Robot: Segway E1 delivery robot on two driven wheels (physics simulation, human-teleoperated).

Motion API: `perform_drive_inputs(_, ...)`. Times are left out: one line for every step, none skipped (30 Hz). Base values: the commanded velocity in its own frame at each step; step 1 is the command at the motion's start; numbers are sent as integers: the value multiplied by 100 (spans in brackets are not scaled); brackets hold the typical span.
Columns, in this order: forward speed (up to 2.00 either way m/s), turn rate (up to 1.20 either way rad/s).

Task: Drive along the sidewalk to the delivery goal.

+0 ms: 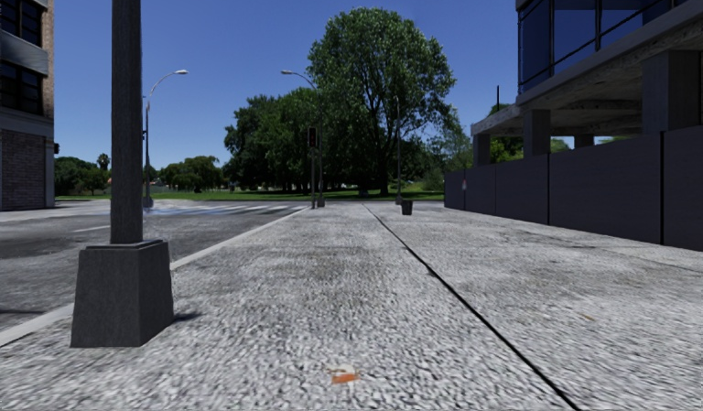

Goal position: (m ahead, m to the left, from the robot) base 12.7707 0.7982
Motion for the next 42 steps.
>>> perform_drive_inputs(200, 0)
perform_drive_inputs(200, 0)
perform_drive_inputs(200, 0)
perform_drive_inputs(200, 0)
perform_drive_inputs(200, 0)
perform_drive_inputs(200, 0)
perform_drive_inputs(200, 0)
perform_drive_inputs(200, 0)
perform_drive_inputs(200, 0)
perform_drive_inputs(200, 0)
perform_drive_inputs(200, 0)
perform_drive_inputs(200, 0)
perform_drive_inputs(200, 0)
perform_drive_inputs(200, 0)
perform_drive_inputs(200, 0)
perform_drive_inputs(200, 0)
perform_drive_inputs(200, 0)
perform_drive_inputs(200, 0)
perform_drive_inputs(200, 0)
perform_drive_inputs(200, 0)
perform_drive_inputs(200, 0)
perform_drive_inputs(200, 0)
perform_drive_inputs(200, 2)
perform_drive_inputs(200, 2)
perform_drive_inputs(200, 2)
perform_drive_inputs(200, 2)
perform_drive_inputs(200, 2)
perform_drive_inputs(200, 2)
perform_drive_inputs(200, 2)
perform_drive_inputs(200, 2)
perform_drive_inputs(200, 2)
perform_drive_inputs(200, 2)
perform_drive_inputs(200, 2)
perform_drive_inputs(200, 2)
perform_drive_inputs(200, 2)
perform_drive_inputs(200, 7)
perform_drive_inputs(200, 15)
perform_drive_inputs(200, 25)
perform_drive_inputs(200, 25)
perform_drive_inputs(200, 31)
perform_drive_inputs(200, 35)
perform_drive_inputs(200, 36)
